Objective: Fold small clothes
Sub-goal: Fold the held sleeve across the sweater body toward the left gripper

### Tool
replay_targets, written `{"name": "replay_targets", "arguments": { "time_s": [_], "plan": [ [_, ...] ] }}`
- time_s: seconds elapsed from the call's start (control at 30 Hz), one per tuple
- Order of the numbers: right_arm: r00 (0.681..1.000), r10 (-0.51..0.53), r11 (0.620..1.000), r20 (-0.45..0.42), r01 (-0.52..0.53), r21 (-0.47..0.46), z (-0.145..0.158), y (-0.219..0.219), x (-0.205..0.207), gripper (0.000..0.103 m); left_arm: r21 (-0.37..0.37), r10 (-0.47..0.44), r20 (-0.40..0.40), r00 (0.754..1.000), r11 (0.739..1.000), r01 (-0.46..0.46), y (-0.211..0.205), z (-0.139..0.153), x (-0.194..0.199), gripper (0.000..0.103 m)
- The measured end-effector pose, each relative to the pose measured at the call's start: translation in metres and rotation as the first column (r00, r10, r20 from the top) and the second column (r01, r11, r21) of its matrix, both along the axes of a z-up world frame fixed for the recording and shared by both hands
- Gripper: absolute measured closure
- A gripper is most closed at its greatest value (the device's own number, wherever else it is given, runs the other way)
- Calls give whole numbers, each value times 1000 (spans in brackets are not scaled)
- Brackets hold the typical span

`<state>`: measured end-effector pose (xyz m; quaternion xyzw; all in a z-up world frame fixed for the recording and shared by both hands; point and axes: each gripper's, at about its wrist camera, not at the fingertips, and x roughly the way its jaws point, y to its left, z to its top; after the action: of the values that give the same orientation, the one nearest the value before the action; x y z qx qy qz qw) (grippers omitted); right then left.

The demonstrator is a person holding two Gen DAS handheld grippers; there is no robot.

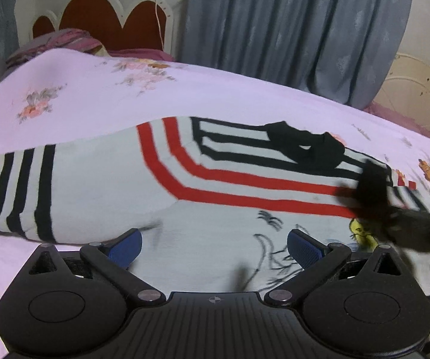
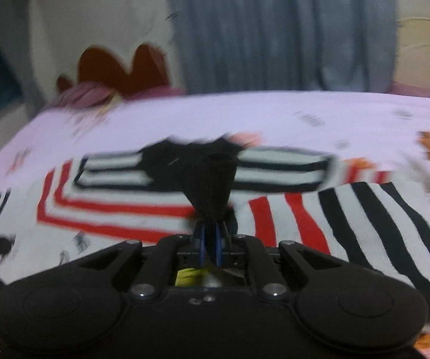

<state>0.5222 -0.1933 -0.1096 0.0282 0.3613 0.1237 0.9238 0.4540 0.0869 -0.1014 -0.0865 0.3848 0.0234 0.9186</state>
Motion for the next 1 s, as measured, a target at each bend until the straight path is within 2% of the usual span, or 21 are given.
{"name": "replay_targets", "arguments": {
  "time_s": [0.1,0.17,0.23,0.3,0.37,0.4,0.43,0.47,0.5,0.53,0.63,0.73,0.77,0.8,0.83,0.9,1.0],
  "plan": [
    [996,61,997,-65,-63,-37,-23,35,5,93,-18,-17,2,1000,1000,17,11,-3,1,0],
    [996,81,994,-40,-84,-64,-29,50,1,73,-45,-37,8,999,998,37,13,-4,4,0],
    [994,99,993,-43,-101,-57,-25,56,-4,68,-72,-60,15,998,996,61,10,-4,9,0],
    [997,79,997,-14,-80,-19,-12,45,-12,73,-116,-94,24,995,989,96,1,-5,19,0],
    [999,37,999,17,-37,13,1,32,-21,88,-159,-138,38,990,977,142,-14,-7,31,1],
    [1000,14,1000,21,-14,15,4,26,-24,89,-178,-161,44,986,970,166,-23,-9,38,1],
    [999,-17,1000,28,16,21,9,16,-28,89,-202,-187,45,981,960,192,-34,-12,45,4],
    [998,-50,998,32,49,25,14,6,-33,89,-231,-213,39,976,949,216,-45,-16,54,14],
    [996,-79,997,37,78,22,18,-2,-36,89,-251,-232,14,973,941,228,-54,-22,63,37],
    [993,-111,994,46,110,18,22,-11,-38,89,-262,-242,-18,970,937,229,-63,-28,72,44],
    [978,-200,980,66,199,16,32,-40,-50,89,-245,-238,-94,967,947,209,-84,-45,96,44],
    [955,-285,958,80,285,10,39,-69,-61,89,-246,-246,-81,966,944,220,-97,-48,110,45],
    [947,-310,951,83,310,11,37,-76,-61,89,-251,-250,-74,965,941,225,-100,-48,114,53],
    [934,-348,938,88,347,17,39,-87,-66,89,-245,-256,-76,964,942,231,-105,-49,117,81],
    [920,-380,925,93,380,24,41,-95,-70,88,-232,-262,-81,962,943,237,-108,-49,120,96],
    [892,-441,897,93,439,43,43,-112,-75,88,-232,-256,-39,966,942,240,-104,-40,117,96],
    [865,-496,868,82,492,63,43,-132,-74,88,-157,-222,62,973,961,230,-89,-10,100,97]
  ]
}}
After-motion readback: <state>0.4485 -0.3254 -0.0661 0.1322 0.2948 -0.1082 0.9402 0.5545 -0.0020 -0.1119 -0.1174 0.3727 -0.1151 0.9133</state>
